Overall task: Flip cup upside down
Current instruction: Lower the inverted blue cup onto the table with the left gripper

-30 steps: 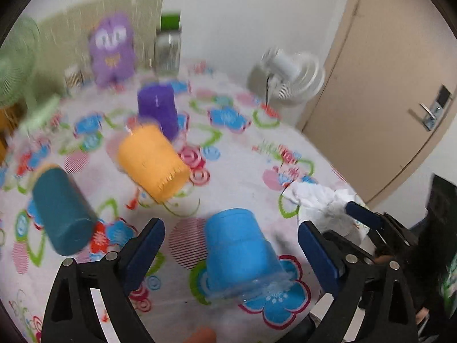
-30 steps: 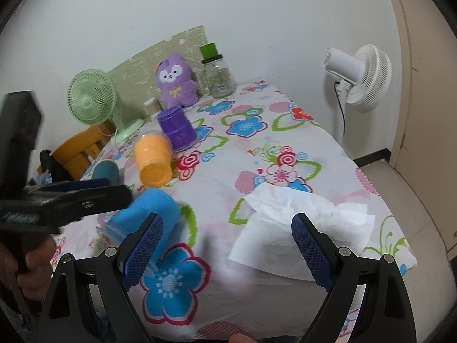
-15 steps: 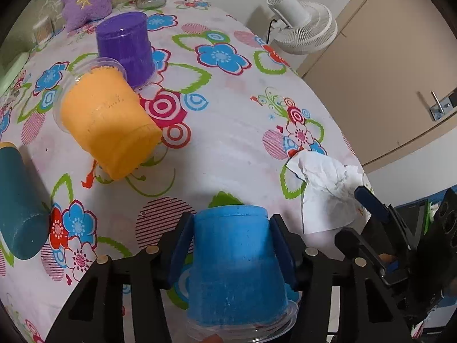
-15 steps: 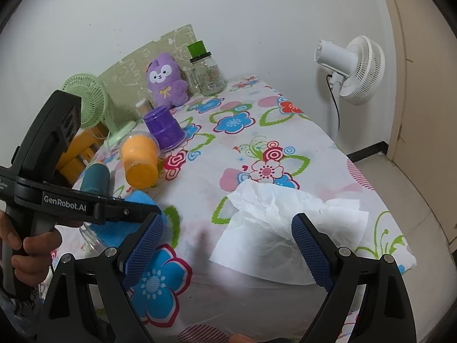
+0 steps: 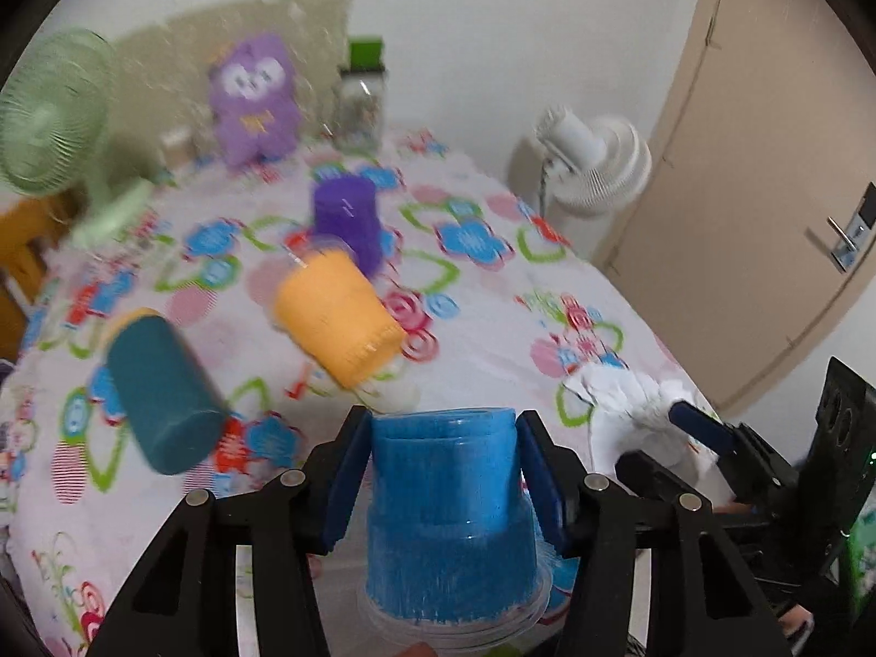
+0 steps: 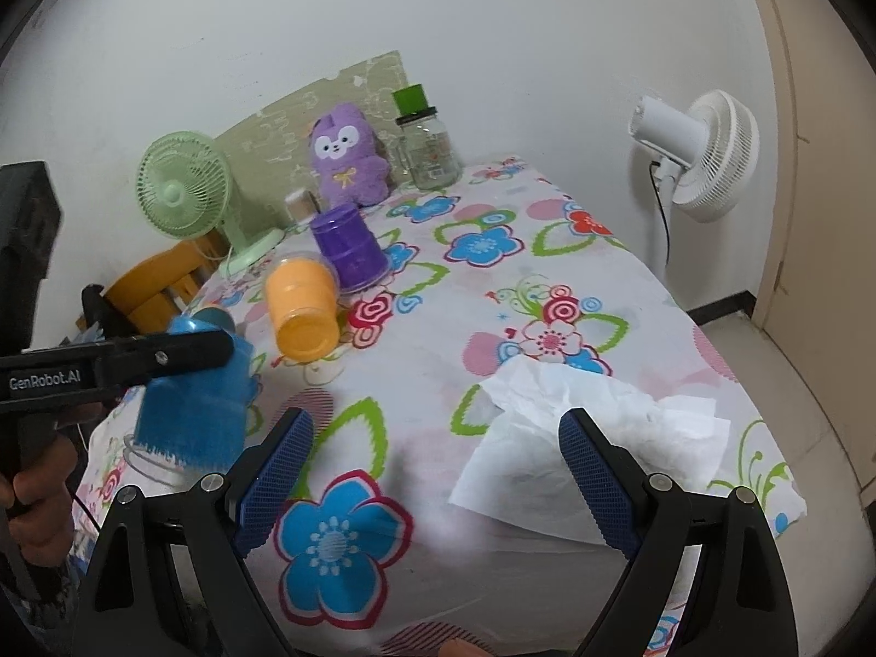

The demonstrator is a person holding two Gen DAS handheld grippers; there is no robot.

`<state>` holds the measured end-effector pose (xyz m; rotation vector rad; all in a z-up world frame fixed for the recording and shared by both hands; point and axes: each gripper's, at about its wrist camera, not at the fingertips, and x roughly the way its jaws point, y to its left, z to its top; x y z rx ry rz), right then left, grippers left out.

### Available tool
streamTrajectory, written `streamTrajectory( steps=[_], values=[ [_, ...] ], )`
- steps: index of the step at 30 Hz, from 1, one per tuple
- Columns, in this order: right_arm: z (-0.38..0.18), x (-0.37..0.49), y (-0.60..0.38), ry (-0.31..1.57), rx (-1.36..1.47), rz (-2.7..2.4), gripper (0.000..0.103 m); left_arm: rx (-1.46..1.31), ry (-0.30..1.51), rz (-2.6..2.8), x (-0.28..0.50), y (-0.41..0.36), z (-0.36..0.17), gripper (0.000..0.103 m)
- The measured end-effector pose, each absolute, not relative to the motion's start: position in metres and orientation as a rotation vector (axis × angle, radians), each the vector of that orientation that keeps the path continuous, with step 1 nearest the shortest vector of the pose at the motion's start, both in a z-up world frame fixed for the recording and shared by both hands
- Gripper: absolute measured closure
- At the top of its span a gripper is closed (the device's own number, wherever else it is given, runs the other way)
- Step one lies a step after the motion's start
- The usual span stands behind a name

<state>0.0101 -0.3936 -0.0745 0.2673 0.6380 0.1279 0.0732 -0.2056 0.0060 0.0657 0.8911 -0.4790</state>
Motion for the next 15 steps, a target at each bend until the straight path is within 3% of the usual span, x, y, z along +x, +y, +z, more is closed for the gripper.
streamTrajectory(
  steps=[6,15],
  values=[
    [-0.073,0.011,-0.386,0.637,0.257,0.145,0.010,0.001,0.704,-0.400,0.054,-0.178,0.005,0.045],
    [-0.076,0.012,-0.377,0.651,0.235,0.151,0.010,0.000,0.747,-0.370,0.052,-0.172,-0.021,0.042]
  ],
)
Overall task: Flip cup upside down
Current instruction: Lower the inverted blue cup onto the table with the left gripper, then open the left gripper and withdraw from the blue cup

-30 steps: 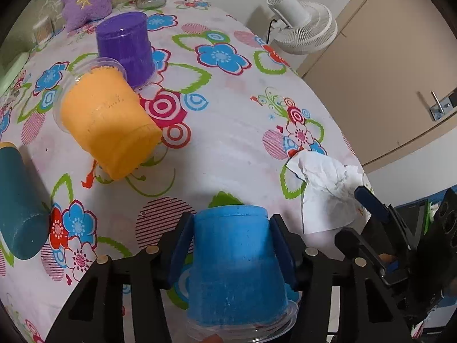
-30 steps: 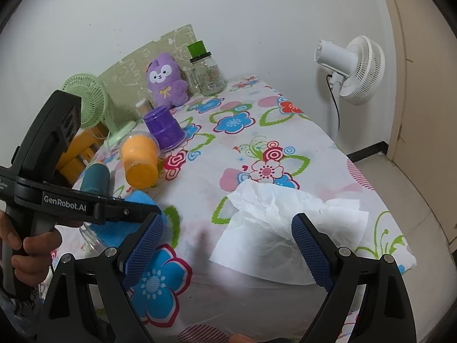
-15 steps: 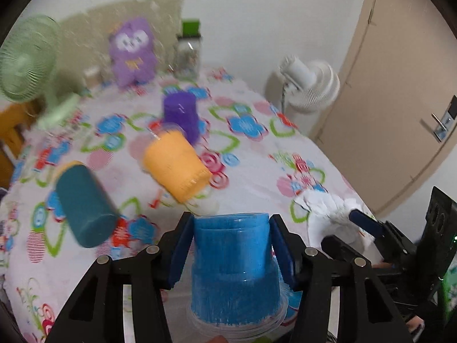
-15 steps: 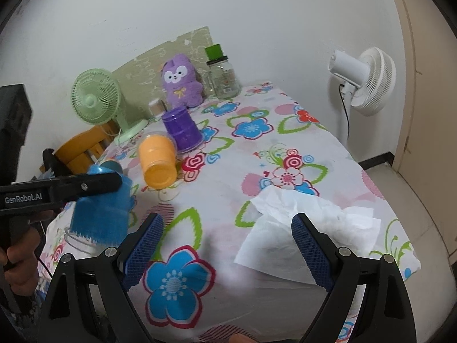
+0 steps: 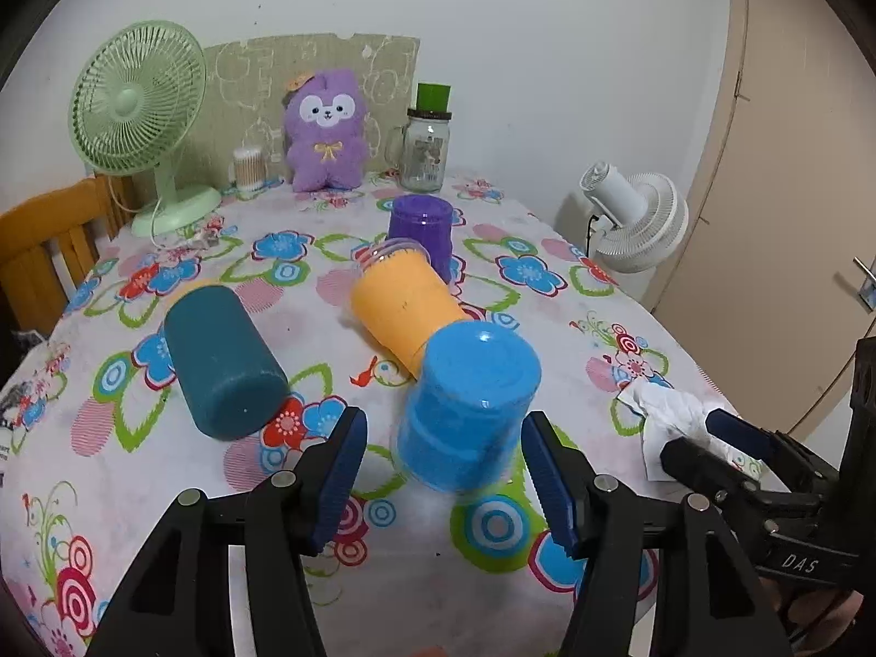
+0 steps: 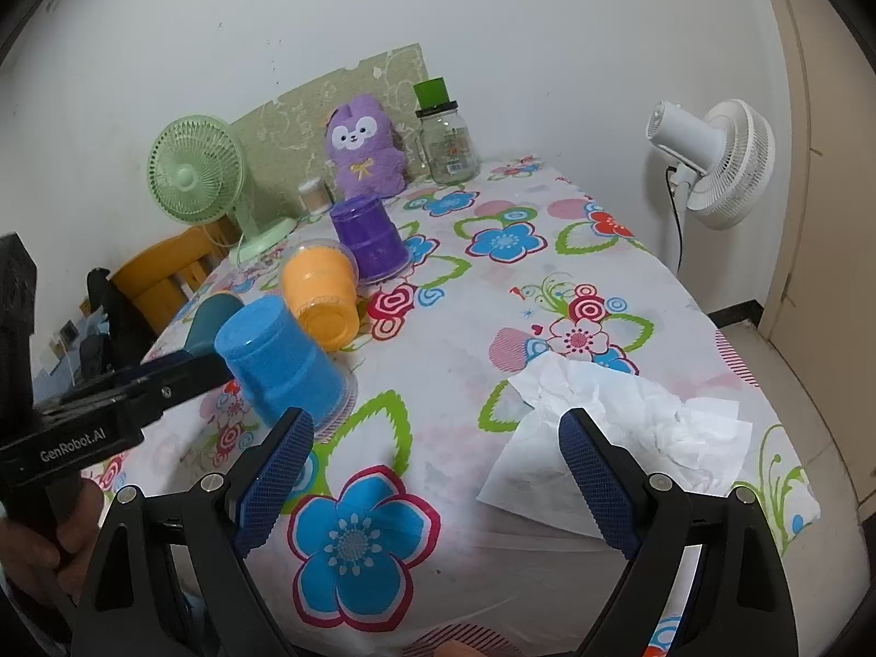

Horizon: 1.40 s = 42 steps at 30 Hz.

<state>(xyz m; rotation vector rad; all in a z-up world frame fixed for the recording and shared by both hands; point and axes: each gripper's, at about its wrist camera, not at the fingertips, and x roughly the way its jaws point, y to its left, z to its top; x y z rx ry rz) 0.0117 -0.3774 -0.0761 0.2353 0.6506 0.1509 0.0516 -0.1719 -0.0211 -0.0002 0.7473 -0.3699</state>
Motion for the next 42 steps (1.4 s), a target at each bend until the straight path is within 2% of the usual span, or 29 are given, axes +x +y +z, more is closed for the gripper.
streamTrajectory(
  steps=[3,4,7,17,18,20,22,42],
  values=[
    [-0.075,0.012,-0.375,0.649,0.232,0.156,0.010,-0.001,0.738,-0.383,0.049,-0.172,-0.019,0.037],
    [-0.075,0.013,-0.374,0.650,0.229,0.157,0.010,0.001,0.734,-0.382,0.047,-0.172,-0.019,0.032],
    [-0.074,0.017,-0.371,0.652,0.218,0.155,0.010,0.003,0.720,-0.369,0.043,-0.171,-0.018,0.029],
    [-0.062,0.025,-0.355,0.639,0.168,0.149,0.010,-0.001,0.678,-0.314,0.038,-0.158,-0.008,0.009],
    [-0.059,0.025,-0.352,0.635,0.157,0.142,0.009,-0.006,0.667,-0.304,0.037,-0.155,-0.005,0.008],
    [-0.054,0.026,-0.347,0.619,0.132,0.127,0.001,-0.010,0.655,-0.292,0.036,-0.151,-0.001,0.005],
    [-0.046,0.026,-0.342,0.594,0.116,0.119,0.000,-0.013,0.629,-0.270,0.034,-0.146,0.005,0.000],
    [0.010,0.013,-0.310,0.448,0.049,0.131,0.000,-0.059,0.459,-0.182,0.006,-0.114,0.049,0.000]
  ],
)
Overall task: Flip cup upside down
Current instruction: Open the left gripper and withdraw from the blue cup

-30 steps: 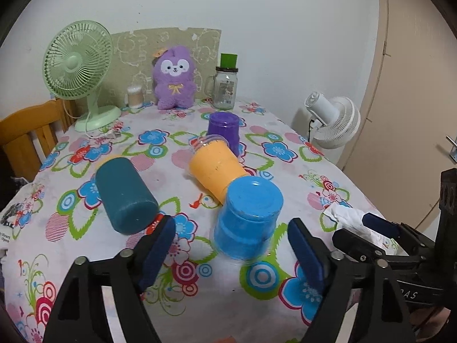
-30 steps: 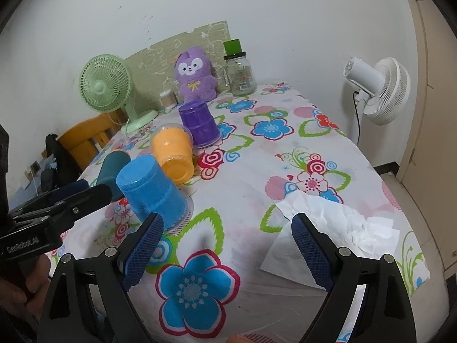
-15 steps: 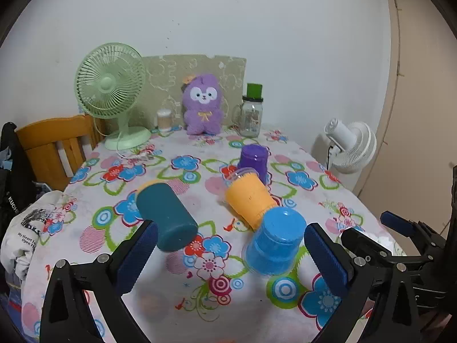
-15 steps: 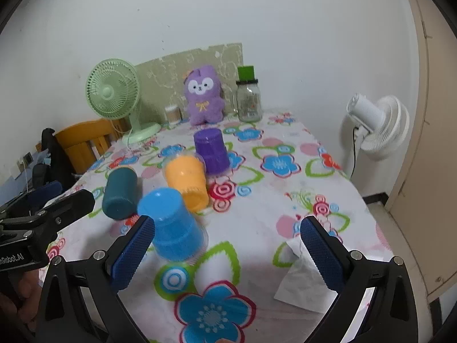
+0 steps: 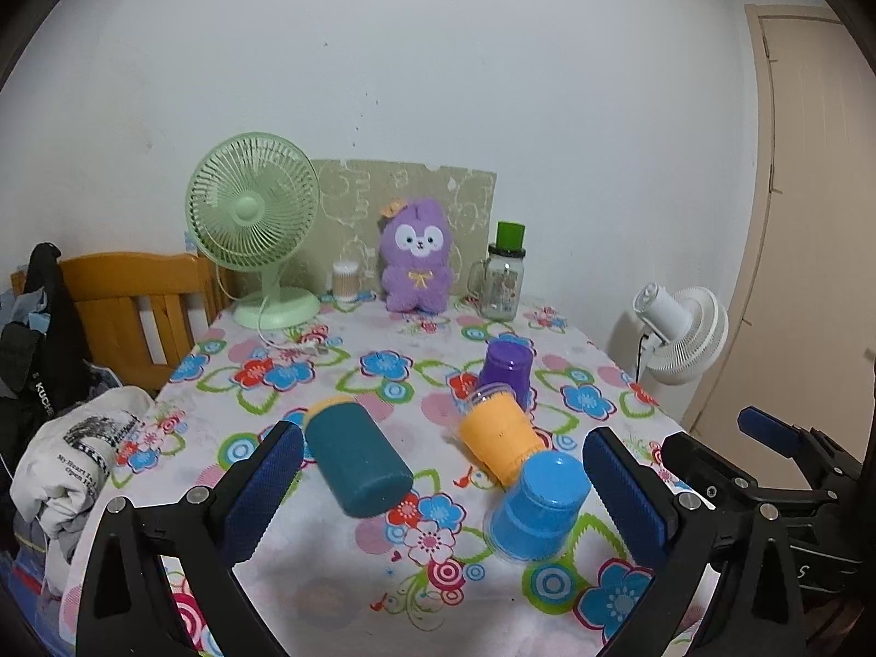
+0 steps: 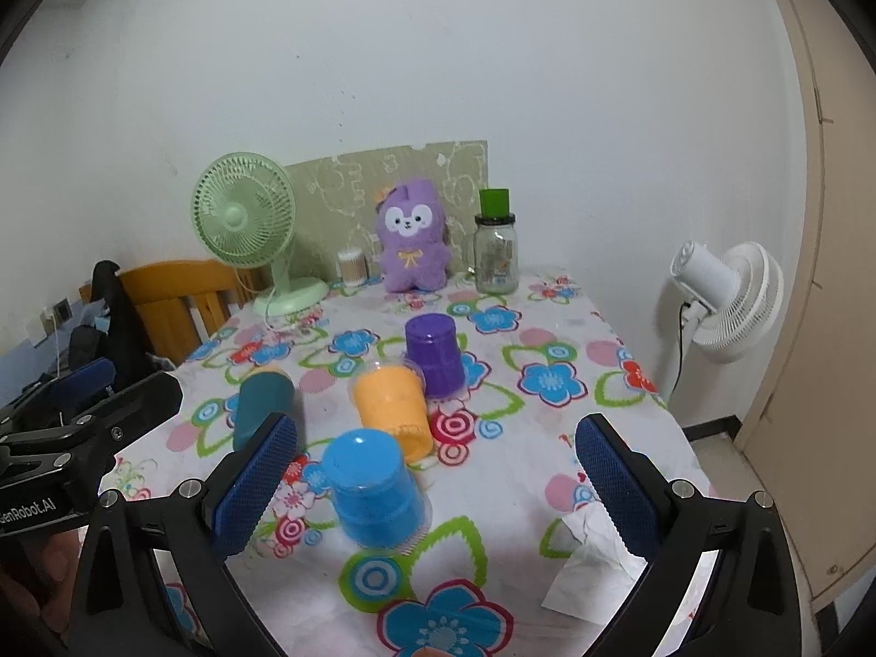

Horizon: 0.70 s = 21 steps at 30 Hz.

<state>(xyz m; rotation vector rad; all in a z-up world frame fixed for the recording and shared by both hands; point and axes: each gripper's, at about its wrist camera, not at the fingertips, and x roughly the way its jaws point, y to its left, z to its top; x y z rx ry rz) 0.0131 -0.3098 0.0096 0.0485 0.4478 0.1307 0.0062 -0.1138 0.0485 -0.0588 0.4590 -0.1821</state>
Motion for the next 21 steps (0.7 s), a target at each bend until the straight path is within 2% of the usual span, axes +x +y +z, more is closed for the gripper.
streamTrajectory(
  steps=[21],
  values=[
    [0.0148,0.0095,-0.3019,0.436,0.038,0.135,0.000,-0.069,0.439,-0.171,-0.0010,-0.1050,0.0533,0.000]
  ],
)
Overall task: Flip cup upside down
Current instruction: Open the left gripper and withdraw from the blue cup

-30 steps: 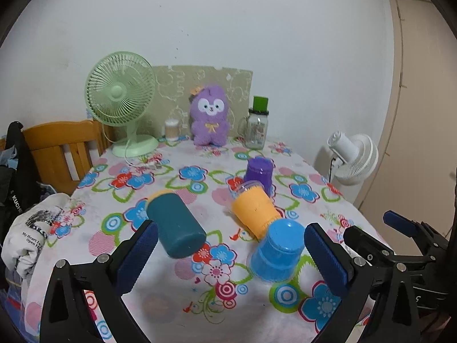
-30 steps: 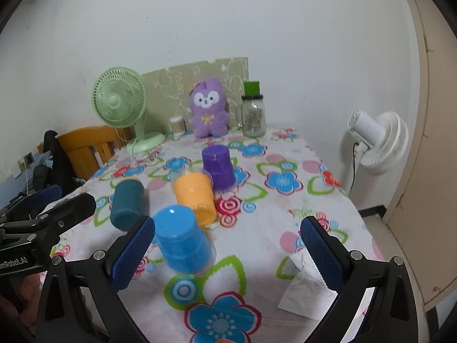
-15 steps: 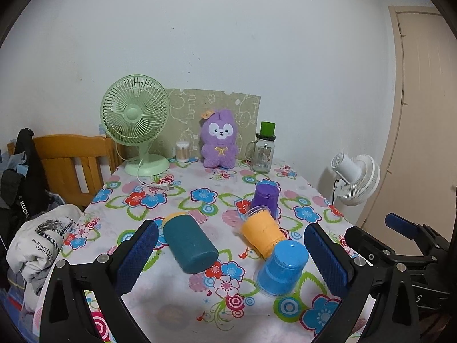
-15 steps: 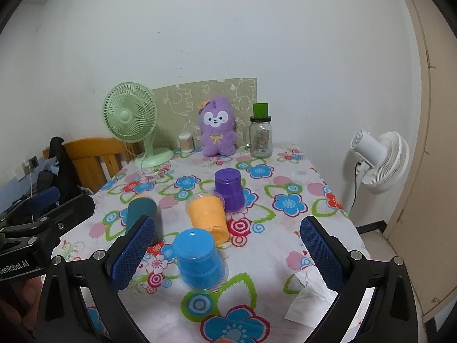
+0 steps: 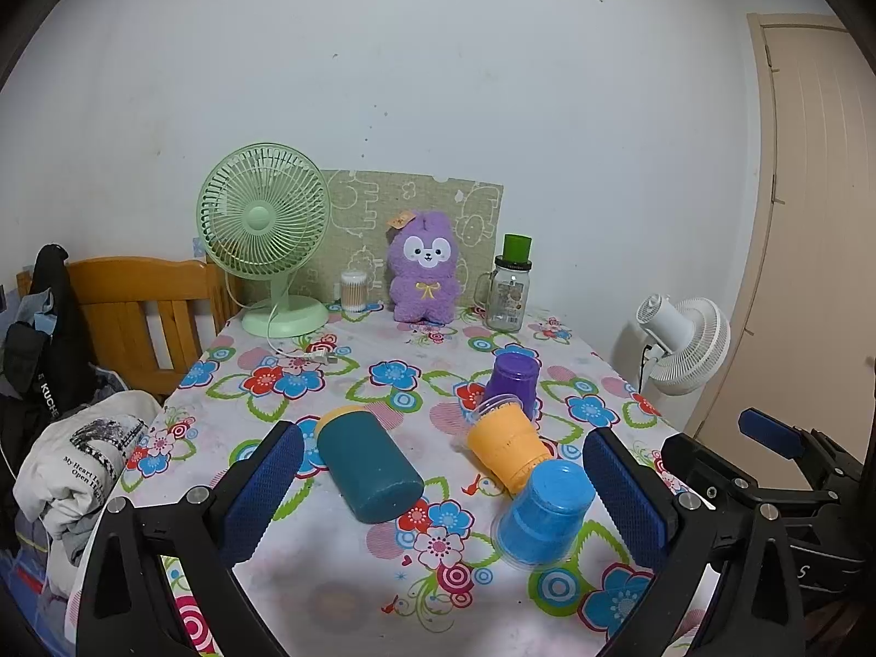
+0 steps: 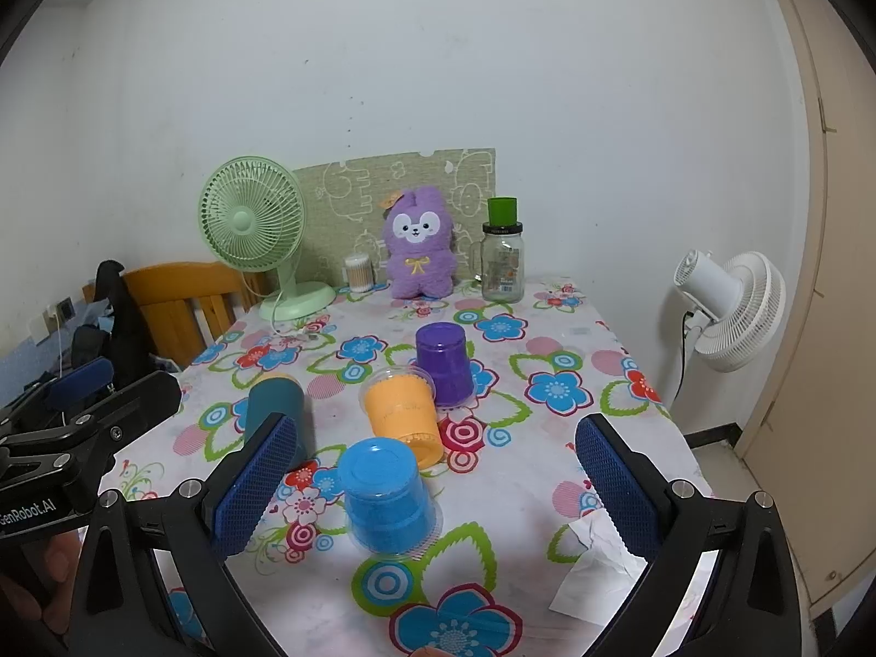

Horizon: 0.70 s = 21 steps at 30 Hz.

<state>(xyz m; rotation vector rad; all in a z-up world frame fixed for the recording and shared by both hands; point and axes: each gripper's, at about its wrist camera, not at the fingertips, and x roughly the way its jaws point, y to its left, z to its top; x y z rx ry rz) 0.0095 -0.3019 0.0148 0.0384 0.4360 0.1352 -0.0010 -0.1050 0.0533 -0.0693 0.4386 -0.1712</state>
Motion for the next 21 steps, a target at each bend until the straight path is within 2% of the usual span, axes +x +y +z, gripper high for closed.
streamTrajectory(
  steps=[21],
  values=[
    [0.0159,0.0113,-0.2993,0.435,0.037,0.137,0.000,-0.066,0.424,-0.172,-0.0033,-0.1056,0.0542,0.000]
  ],
)
